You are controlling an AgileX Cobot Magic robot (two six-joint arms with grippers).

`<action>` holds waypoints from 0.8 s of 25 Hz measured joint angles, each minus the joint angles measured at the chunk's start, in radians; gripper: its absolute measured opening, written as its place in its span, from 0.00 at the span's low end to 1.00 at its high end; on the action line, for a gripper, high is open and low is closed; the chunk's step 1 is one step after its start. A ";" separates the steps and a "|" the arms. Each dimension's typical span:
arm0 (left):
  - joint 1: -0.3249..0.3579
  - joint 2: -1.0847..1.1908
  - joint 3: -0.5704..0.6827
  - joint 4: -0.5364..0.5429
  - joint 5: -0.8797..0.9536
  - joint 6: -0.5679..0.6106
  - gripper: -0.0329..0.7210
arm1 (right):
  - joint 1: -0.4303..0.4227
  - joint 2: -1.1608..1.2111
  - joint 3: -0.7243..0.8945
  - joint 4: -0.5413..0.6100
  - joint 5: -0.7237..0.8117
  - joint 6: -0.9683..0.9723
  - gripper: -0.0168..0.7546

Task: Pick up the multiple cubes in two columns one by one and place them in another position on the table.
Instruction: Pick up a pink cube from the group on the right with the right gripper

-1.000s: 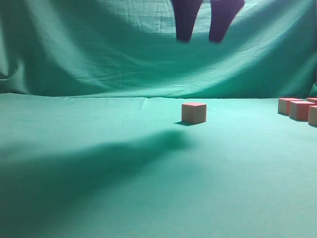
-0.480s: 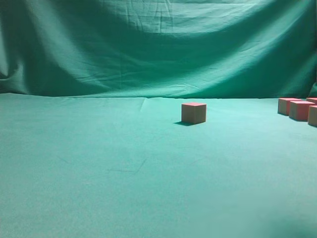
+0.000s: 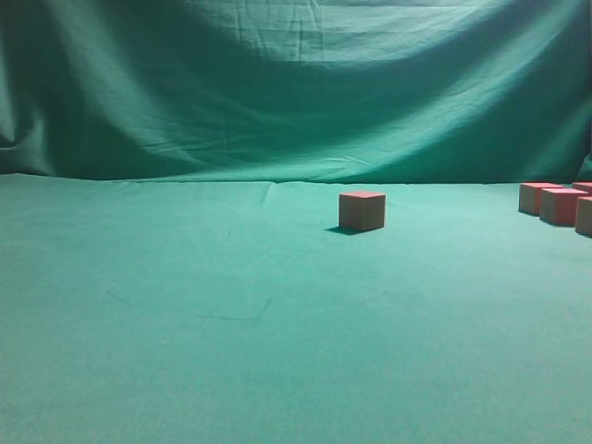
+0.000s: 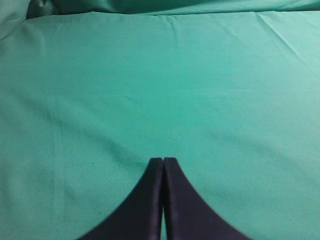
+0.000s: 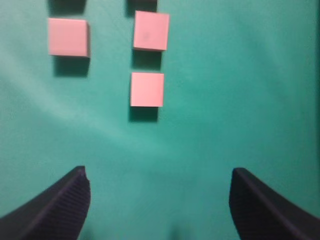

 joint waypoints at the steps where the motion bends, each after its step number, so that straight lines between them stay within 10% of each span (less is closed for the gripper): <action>1: 0.000 0.000 0.000 0.000 0.000 0.000 0.04 | -0.015 0.002 0.028 0.007 -0.030 0.001 0.78; 20: 0.000 0.000 0.000 0.000 0.000 0.000 0.04 | -0.047 0.365 0.084 0.019 -0.354 0.003 0.78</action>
